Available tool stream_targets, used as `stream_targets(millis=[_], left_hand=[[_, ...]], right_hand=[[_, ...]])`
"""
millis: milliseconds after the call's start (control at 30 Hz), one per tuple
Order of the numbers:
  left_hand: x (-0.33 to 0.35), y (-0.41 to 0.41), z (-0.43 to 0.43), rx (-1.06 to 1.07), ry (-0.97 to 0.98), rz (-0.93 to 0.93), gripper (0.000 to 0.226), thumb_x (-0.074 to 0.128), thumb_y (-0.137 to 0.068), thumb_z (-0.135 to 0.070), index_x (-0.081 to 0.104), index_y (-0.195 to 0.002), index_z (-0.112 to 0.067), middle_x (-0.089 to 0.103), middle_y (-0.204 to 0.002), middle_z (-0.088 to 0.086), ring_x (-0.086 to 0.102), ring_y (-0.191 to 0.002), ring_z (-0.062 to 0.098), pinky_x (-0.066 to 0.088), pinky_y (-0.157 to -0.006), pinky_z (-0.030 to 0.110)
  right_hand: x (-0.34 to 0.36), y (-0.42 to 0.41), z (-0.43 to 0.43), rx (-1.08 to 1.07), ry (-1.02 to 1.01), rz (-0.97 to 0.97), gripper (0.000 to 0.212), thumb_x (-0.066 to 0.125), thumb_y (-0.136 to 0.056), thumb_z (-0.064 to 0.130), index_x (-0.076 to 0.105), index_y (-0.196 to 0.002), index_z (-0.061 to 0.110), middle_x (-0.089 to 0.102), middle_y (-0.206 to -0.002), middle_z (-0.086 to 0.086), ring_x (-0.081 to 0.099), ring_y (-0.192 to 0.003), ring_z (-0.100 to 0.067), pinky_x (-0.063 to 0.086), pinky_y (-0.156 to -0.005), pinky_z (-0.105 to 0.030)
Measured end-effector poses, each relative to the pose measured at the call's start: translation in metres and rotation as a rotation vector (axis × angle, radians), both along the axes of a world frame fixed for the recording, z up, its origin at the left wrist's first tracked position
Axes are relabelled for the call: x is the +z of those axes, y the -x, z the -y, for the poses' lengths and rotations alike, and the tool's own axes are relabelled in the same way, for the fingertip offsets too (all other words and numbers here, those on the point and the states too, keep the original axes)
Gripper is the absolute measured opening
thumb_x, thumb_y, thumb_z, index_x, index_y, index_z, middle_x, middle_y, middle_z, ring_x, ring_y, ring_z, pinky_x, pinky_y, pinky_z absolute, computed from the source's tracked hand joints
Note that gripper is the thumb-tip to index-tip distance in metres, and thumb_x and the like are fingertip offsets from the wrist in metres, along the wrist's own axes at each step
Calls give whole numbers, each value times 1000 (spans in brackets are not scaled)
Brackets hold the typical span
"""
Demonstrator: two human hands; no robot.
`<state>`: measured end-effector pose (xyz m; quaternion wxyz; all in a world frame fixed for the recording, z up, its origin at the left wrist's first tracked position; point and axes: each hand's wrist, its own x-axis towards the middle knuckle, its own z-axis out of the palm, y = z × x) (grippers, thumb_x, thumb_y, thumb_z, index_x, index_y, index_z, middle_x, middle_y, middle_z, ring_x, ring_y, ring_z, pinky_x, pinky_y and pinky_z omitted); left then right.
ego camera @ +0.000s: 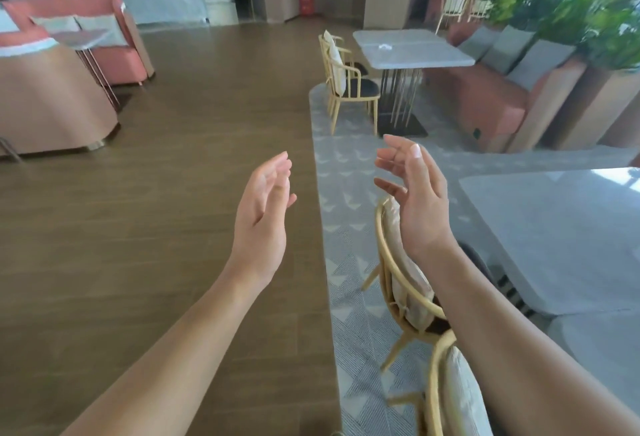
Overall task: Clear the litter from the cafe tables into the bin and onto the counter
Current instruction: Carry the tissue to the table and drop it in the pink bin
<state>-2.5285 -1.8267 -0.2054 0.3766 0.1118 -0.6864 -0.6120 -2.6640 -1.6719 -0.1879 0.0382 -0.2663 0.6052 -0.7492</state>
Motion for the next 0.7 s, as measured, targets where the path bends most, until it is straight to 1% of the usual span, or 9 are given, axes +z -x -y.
stream_targets(millis=[167, 333, 467, 533, 600, 700], left_hand=[[6, 88, 61, 0, 5, -25, 43, 43, -107, -40, 52, -146, -26, 57, -150, -8, 53, -140, 1, 52, -111, 32], [-4, 170, 120, -30, 4, -40, 41, 44, -107, -42, 54, -144, -29, 60, -146, -9, 54, -139, 2, 53, -111, 35], [-13, 252, 190, -68, 1, -57, 45, 47, -101, -54, 55, -141, -35, 61, -146, -10, 54, -140, 4, 53, -112, 40], [-14, 294, 227, -87, 12, -62, 45, 47, -101, -55, 55, -141, -36, 61, -145, -9, 54, -140, 5, 53, -112, 43], [-12, 334, 264, -111, 20, -47, 48, 46, -101, -55, 55, -143, -32, 61, -145, -9, 55, -140, 6, 53, -112, 45], [-1, 388, 311, -141, 42, -53, 49, 46, -101, -56, 54, -144, -32, 61, -144, -10, 55, -139, 5, 53, -111, 42]], right_hand=[[1, 85, 56, 13, -18, -18, 37, 43, -98, 62, 75, -112, 48, 73, -115, 11, 68, -117, -14, 57, -102, -44], [-10, 164, 107, -14, -38, -9, 41, 43, -98, 63, 75, -116, 44, 74, -117, 8, 68, -119, -16, 57, -102, -45], [-18, 240, 173, -54, -46, -5, 43, 44, -98, 62, 75, -118, 40, 74, -118, 5, 69, -118, -16, 58, -101, -43], [-17, 278, 211, -78, -35, -5, 42, 45, -96, 62, 76, -115, 41, 74, -117, 4, 69, -116, -16, 58, -100, -42], [-12, 315, 247, -109, -24, 2, 41, 45, -95, 62, 76, -112, 44, 74, -117, 4, 69, -114, -16, 59, -98, -41], [-4, 364, 290, -134, -12, -13, 41, 45, -96, 62, 76, -114, 43, 74, -118, 3, 69, -114, -16, 59, -98, -44]])
